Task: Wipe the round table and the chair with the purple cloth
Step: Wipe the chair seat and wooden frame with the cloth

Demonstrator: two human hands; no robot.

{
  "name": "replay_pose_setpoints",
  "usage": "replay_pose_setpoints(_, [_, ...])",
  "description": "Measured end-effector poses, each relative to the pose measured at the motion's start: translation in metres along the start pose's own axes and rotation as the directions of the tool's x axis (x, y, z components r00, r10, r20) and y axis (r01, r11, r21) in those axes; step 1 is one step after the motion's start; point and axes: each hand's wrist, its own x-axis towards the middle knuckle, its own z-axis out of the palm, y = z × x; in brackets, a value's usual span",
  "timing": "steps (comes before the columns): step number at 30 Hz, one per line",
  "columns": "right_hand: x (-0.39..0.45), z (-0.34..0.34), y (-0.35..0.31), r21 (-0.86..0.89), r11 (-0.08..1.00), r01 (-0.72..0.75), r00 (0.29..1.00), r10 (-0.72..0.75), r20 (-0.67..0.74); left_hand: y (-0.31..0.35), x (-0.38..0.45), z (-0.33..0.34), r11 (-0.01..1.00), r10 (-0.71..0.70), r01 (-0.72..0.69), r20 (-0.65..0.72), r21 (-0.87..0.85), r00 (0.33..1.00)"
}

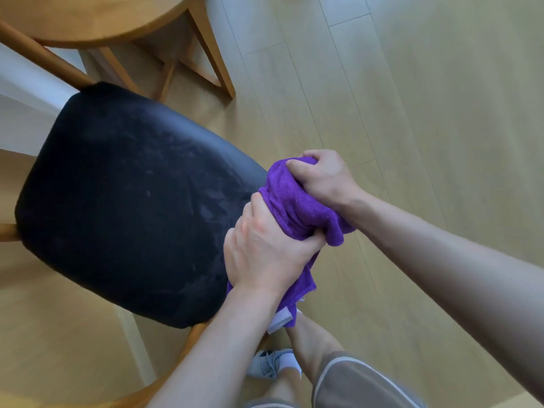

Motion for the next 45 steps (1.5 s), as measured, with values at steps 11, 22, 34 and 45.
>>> replay_pose_setpoints(11, [-0.014,0.009,0.009,-0.072,0.989,0.126,0.93,-0.143,-0.339,-0.016,-0.02,-0.004,0.994,0.026,-0.028,-0.026,-0.102,0.999])
replay_pose_setpoints(22, [-0.116,0.059,0.061,-0.044,0.982,0.183,0.951,-0.188,-0.247,-0.111,-0.136,-0.024,0.924,0.291,-0.254,-0.094,0.287,0.952])
replay_pose_setpoints(34, [-0.163,0.044,0.073,-0.211,0.978,0.0,0.998,-0.012,-0.058,-0.154,-0.17,-0.092,0.909,0.014,-0.029,0.04,0.415,0.999])
replay_pose_setpoints(45, [-0.153,-0.002,0.007,-0.026,0.92,0.391,0.916,-0.386,0.11,-0.105,-0.158,-0.144,0.988,0.007,0.019,0.16,-0.156,0.987])
